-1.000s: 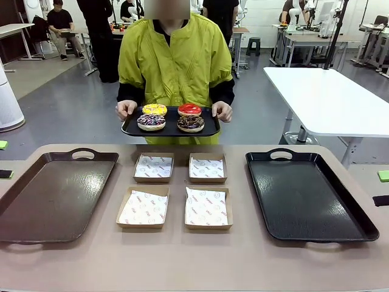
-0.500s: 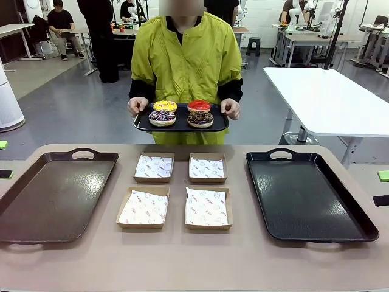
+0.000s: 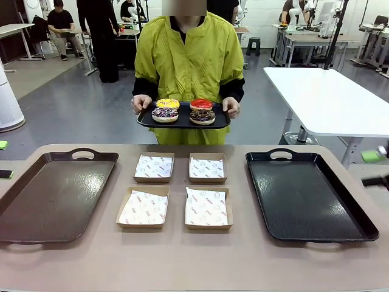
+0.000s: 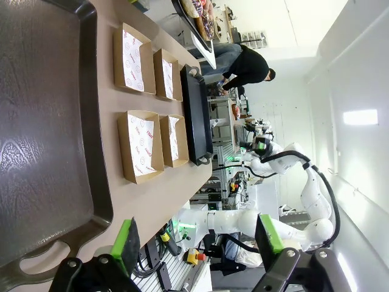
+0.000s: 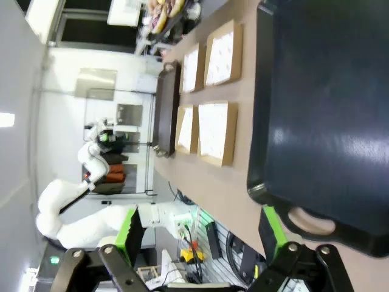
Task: Individually package the donuts and arrange them on the tray.
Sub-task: Pick up one Paper togo box.
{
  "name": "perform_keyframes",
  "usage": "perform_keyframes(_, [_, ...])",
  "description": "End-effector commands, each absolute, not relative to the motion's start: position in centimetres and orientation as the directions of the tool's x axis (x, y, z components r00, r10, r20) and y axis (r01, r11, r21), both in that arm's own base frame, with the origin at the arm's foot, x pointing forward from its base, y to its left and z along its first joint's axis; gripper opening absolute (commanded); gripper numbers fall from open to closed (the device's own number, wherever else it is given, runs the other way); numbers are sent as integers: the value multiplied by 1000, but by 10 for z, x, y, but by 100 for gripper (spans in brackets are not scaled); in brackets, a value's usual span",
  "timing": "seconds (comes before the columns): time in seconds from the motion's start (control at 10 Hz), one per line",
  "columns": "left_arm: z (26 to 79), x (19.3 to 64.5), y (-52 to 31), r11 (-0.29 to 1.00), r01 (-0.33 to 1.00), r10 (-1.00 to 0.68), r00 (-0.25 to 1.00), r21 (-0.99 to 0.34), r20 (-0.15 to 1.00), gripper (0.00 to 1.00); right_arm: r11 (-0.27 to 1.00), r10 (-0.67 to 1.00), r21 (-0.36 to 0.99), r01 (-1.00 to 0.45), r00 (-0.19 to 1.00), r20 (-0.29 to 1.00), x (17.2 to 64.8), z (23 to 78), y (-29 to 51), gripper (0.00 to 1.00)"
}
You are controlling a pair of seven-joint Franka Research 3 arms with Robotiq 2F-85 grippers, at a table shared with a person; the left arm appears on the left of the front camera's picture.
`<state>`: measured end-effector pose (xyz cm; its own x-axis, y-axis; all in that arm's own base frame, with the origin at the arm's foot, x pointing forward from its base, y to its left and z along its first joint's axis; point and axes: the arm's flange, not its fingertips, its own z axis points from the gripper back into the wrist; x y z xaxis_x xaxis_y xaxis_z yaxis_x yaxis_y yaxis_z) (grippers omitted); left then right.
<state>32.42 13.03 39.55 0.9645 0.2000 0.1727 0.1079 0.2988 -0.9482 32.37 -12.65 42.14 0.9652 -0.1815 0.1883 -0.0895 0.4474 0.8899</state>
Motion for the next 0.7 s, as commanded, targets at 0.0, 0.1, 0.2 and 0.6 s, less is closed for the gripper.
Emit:
perform_keyframes(0.0, [396,325,130,286,115,208,962,-951,179,100,565,-171,825,-4,978,122,381,473,-88,100])
perform_keyframes(0.1, [396,325,130,286,115,208,962,-951,179,100,629,-149,777,16,984,100,413,497,-61,100])
perform_keyframes(0.2, [396,325,130,286,115,208,962,-951,179,100,709,-137,704,33,986,92,446,514,-25,100])
perform_keyframes(0.6, [396,325,130,286,115,208,962,-951,179,100,908,-118,414,65,988,103,531,507,97,100])
